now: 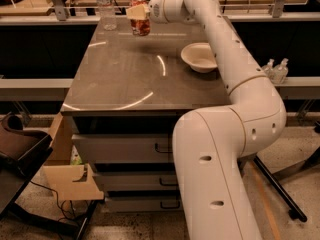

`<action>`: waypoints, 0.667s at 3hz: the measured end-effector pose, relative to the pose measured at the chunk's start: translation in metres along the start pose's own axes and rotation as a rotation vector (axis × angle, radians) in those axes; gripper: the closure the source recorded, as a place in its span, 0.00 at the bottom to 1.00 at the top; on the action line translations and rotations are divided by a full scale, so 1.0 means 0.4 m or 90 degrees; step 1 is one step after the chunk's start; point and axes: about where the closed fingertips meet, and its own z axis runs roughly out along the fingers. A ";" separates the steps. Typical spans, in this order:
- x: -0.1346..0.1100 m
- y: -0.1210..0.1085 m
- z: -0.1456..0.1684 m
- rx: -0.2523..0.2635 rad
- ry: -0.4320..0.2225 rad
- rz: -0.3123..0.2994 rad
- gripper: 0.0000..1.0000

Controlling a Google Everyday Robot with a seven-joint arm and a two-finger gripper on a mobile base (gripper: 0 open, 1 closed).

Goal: Move coke can near water bottle

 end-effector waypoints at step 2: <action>0.008 -0.015 0.019 0.015 0.002 0.008 1.00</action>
Offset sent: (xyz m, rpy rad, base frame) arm 0.0125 -0.0011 -0.0016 -0.0027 0.0120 -0.0337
